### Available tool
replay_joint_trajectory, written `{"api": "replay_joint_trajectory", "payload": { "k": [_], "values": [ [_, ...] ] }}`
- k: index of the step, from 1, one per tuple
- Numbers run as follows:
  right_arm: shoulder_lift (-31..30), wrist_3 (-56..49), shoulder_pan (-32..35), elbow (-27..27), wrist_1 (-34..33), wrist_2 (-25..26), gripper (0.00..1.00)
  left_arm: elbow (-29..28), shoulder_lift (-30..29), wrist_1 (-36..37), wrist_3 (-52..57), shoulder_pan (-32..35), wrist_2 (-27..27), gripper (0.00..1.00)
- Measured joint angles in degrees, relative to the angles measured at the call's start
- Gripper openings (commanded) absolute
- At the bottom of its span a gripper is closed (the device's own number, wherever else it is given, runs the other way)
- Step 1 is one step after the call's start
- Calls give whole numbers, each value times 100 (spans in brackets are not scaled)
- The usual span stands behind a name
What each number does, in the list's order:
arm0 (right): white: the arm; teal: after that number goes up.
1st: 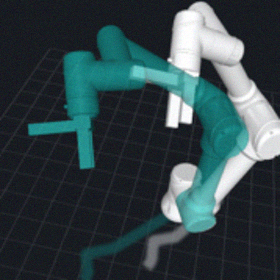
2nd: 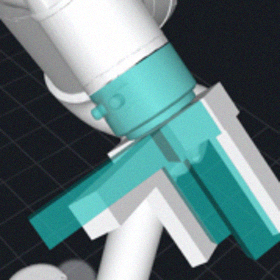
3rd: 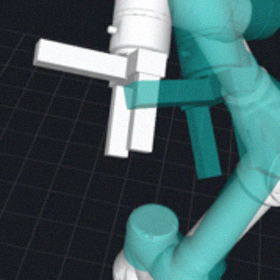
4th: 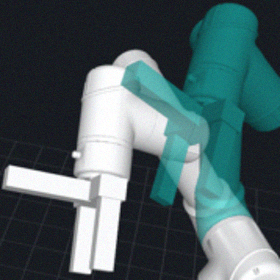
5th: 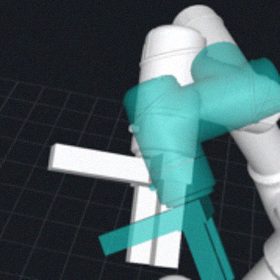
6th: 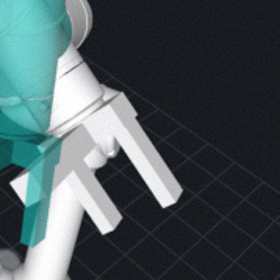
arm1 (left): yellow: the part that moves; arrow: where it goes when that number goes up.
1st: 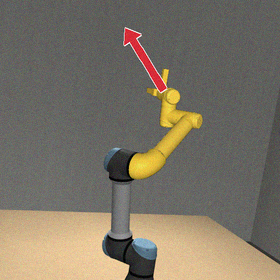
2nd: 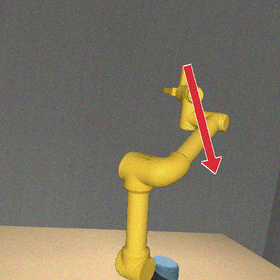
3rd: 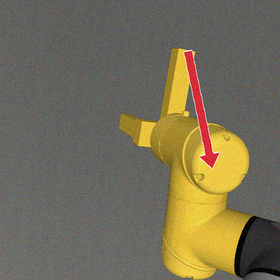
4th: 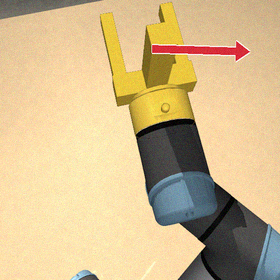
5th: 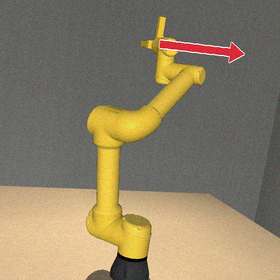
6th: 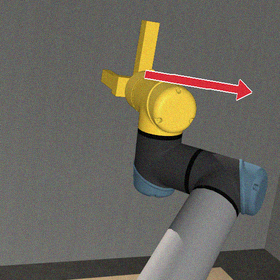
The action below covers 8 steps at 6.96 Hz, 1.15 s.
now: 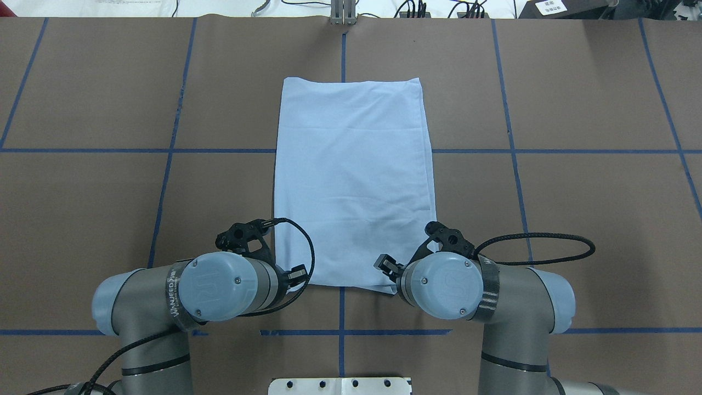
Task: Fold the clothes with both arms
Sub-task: 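Lower the right gripper to the shirt's near corner beside the left gripper, then grasp the shirt's two near corners with both grippers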
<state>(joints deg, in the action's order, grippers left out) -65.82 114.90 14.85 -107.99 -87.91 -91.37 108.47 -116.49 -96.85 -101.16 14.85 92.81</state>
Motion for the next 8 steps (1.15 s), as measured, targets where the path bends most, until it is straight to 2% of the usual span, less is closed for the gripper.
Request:
{"api": "replay_joint_trajectory", "payload": {
  "k": [8],
  "values": [
    [8,-25,-6,208,-5,-15,98,-1,-6,0,0,0,0,0]
  ]
}}
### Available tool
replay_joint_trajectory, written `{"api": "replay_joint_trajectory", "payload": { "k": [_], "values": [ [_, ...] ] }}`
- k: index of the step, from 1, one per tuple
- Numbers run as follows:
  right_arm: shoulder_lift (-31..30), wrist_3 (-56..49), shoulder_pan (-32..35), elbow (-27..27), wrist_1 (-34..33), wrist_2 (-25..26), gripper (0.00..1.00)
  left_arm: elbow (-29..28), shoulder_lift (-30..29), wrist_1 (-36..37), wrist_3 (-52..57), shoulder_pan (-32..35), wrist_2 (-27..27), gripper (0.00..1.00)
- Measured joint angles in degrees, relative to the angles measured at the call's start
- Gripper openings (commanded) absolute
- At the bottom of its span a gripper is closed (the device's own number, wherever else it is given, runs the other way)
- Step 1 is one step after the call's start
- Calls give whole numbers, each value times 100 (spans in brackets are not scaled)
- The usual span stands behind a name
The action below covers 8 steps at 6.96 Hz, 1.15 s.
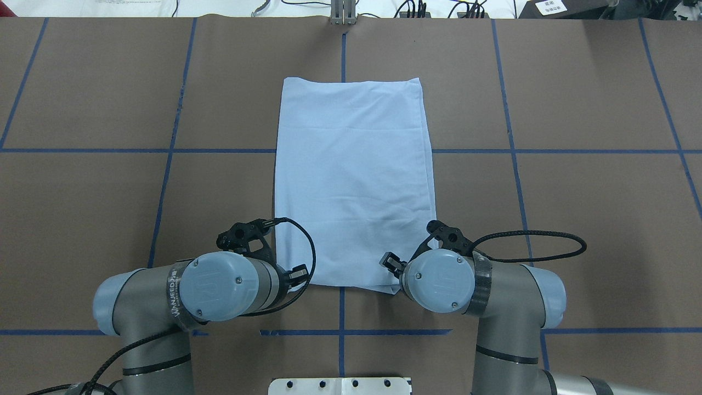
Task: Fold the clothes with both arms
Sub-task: 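Grasp the shirt's two near corners with both grippers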
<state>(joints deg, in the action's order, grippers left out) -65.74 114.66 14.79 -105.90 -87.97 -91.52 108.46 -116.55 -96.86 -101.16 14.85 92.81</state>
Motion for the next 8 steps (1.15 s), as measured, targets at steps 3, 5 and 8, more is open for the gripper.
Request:
{"api": "replay_joint_trajectory", "payload": {
  "k": [3,5,8],
  "values": [
    [0,-2,-26,1,-1,10,31,3,0,0,0,0,0,0],
    [8,3,-28,-2,2,10,9,4,-5,0,0,0,0,0],
    [137,-4,14,-8,7,-3,0,-2,-8,-10,2,0,0,0]
  ]
}}
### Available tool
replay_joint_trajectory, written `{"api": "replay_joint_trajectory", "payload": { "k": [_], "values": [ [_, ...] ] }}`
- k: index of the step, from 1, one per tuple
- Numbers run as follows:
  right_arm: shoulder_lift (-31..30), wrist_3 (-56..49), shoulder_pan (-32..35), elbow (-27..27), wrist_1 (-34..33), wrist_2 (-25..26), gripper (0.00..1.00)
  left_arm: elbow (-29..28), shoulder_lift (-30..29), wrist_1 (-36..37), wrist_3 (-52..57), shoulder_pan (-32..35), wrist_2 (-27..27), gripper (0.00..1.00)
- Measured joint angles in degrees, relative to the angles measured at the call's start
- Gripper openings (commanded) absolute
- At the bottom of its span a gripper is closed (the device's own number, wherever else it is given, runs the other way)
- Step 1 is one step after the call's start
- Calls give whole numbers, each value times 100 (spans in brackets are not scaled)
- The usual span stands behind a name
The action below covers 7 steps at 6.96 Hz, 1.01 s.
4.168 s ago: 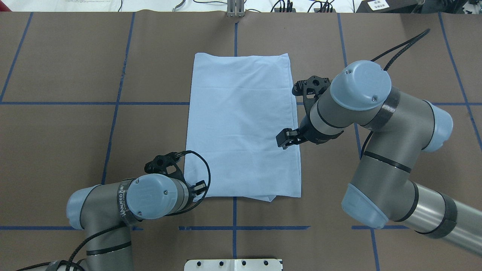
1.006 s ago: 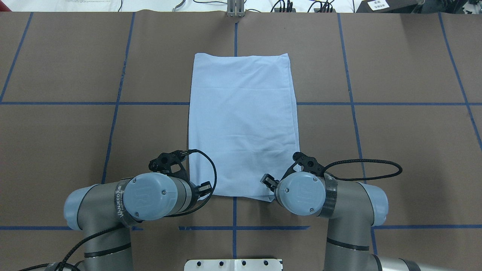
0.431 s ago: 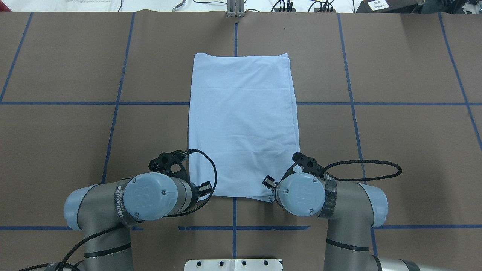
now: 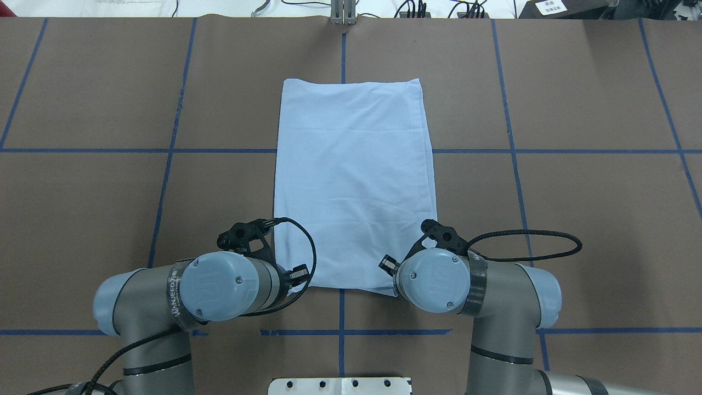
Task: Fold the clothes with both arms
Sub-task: 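Grasp the shirt's two near corners with both grippers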
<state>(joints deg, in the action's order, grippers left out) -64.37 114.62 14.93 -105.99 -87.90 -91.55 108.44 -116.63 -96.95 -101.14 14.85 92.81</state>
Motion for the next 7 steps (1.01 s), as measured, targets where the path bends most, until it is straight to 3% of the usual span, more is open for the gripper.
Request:
{"api": "replay_joint_trajectory", "payload": {
  "k": [4,7],
  "values": [
    [80,18,182,-25,40,-52,0,60,-1,4,7,2,3,0],
    [18,1,-60,-457,8,-261,0,641,70,437,-3,-167,-21,0]
  ]
}}
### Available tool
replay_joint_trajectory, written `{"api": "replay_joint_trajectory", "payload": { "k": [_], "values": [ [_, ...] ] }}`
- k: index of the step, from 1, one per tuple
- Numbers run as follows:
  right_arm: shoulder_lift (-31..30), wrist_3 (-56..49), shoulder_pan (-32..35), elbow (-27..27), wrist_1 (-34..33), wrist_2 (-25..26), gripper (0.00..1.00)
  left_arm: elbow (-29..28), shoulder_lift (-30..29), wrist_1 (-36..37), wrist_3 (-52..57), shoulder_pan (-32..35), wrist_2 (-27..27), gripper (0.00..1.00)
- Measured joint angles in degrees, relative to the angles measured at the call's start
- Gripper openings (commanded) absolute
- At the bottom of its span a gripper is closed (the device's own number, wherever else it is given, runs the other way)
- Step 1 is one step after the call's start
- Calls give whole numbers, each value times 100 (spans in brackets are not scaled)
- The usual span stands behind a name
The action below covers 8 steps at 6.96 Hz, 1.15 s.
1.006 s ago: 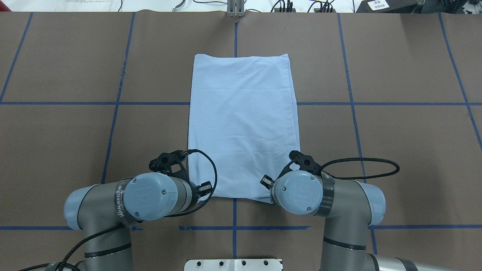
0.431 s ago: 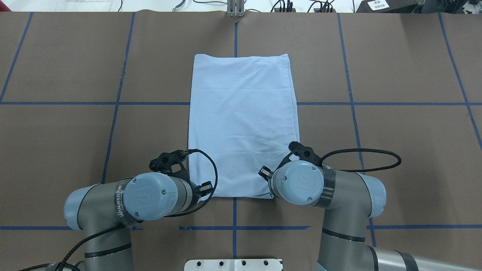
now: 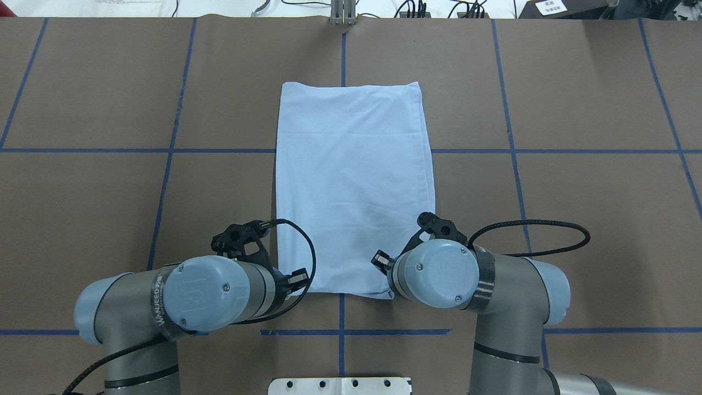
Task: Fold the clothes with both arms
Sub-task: 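Grasp the shirt's two near corners with both grippers, then lift the near edge with both grippers and fold it away from the robot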
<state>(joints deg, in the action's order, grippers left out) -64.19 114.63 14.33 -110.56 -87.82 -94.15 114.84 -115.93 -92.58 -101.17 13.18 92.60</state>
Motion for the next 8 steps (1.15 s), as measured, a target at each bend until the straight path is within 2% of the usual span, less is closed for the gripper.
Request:
{"api": "replay_joint_trajectory", "payload": {
  "k": [3,4,6,8],
  "values": [
    [-295,-2,-615,-593,-46,-51,0,954,92,1109,-17,-525,-25,0],
    [-349,-39,-650,-644,-31,-40,0,1067,116,1287,-20,-609,-24,0],
    [-318,-318,-264,-548,21,-3,0,874,40,1311,91,-457,-20,0],
    [18,-914,525,-157,30,-237,0,664,-202,1141,461,241,13,0]
  ]
}}
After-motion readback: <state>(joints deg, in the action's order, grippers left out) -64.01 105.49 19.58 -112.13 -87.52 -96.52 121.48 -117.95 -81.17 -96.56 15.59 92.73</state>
